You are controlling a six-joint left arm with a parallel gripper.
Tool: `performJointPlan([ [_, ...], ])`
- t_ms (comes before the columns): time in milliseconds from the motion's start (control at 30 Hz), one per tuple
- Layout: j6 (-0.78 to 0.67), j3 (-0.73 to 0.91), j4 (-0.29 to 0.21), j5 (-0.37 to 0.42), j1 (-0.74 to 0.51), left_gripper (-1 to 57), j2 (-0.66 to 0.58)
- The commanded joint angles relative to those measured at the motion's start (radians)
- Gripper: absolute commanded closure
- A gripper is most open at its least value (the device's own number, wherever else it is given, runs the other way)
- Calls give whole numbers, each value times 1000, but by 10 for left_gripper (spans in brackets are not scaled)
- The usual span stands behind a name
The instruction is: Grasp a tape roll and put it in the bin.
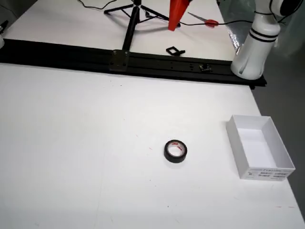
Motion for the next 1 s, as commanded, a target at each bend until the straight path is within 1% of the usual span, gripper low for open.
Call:
performJointPlan([
  [33,0,-32,-3,-63,44,569,6],
  [367,0,-32,-1,-64,49,566,6],
  [433,0,-34,-1,-75,60,564,8],
  [500,-1,-40,-3,-97,74,548,12],
  [567,-6,-78,-3,-101,92,533,40],
  [633,-6,-129,-3,-89,110,528,77],
  [767,-28,-225,0,-89,143,524,146],
  [867,-87,-270,2,-87,175,504,187],
  [1000,-176,-278,5,-83,224,457,224],
])
